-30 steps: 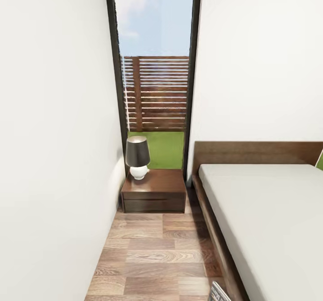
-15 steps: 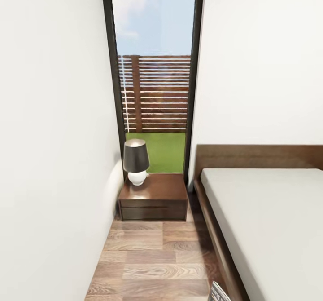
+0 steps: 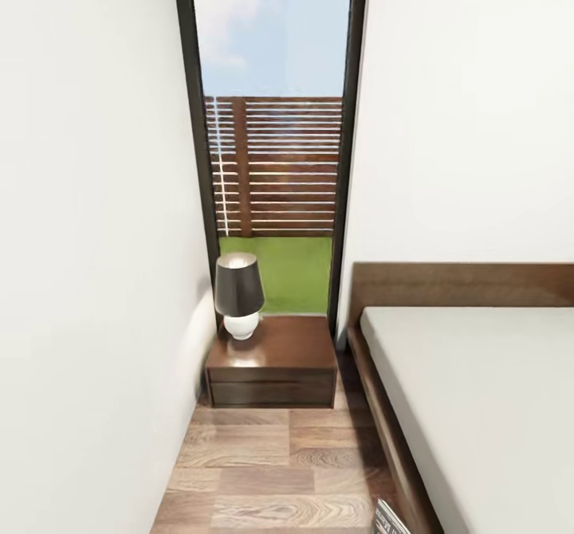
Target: In the bedroom, move the book from the bed onto either nightstand, and place the two sandals side by side next to the bed.
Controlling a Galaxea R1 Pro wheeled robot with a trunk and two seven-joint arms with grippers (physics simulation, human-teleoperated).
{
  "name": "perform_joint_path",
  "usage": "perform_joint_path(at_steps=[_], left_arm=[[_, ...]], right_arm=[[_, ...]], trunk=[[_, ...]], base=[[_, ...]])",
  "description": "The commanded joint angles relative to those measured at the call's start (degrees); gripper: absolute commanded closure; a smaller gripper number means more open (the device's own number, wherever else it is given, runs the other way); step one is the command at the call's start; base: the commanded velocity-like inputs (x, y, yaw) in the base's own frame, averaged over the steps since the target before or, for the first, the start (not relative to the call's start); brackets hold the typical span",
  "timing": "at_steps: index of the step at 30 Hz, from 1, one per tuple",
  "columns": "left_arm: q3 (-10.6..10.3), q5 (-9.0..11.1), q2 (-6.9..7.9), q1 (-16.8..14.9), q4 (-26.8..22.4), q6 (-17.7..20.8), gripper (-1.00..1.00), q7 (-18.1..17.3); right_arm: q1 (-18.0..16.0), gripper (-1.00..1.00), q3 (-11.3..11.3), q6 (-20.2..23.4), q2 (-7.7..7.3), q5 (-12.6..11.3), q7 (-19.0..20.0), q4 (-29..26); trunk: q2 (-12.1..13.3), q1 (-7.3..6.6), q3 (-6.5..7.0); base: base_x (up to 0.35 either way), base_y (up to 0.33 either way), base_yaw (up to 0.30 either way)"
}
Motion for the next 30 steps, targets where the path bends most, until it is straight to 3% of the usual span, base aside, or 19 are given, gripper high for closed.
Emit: perform_joint_path(at_steps=[1,9,15,23,26,30], left_arm=[[0.49,-0.57,0.0,-0.03,-0.04,0.04,-1.0,-0.15],[0.51,-0.64,0.0,-0.03,-0.04,-0.45,-1.0,-0.24],[0.44,-0.75,-0.41,-0.05,-0.08,-8.39,-1.0,-0.97],[-0.12,-2.96,-1.93,-0.11,-1.39,-10.82,-1.0,-2.74],[-0.24,-3.3,-2.04,-0.11,-6.59,-10.97,-1.0,-5.98],[-1.37,-3.42,-1.99,-0.11,-14.65,-10.96,-1.0,-14.95]], right_arm=[[-0.08,1.0,-0.59,-0.41,-0.06,0.53,0.02,0.21],[-0.08,1.0,-0.59,-0.41,-0.06,0.53,0.02,0.21],[-0.08,1.0,-0.59,-0.41,-0.06,0.53,0.07,0.21],[-0.08,1.0,-0.59,-0.41,-0.06,0.53,0.08,0.21],[-0.08,1.0,-0.59,-0.41,-0.06,0.53,0.1,0.2],[-0.08,1.0,-0.59,-0.41,-0.06,0.53,0.03,0.2]], trunk=[[-0.05,0.03,-0.08],[-0.05,0.03,-0.08],[-0.05,0.03,-0.08],[-0.05,0.03,-0.08],[-0.05,0.03,-0.08],[-0.05,0.03,-0.08]], base=[[0.289,0.0,0.0],[0.26,0.0,0.0],[0.056,0.0,0.0],[0.004,0.0,0.0],[0.0,0.0,0.0],[0.0,0.0,0.0]])
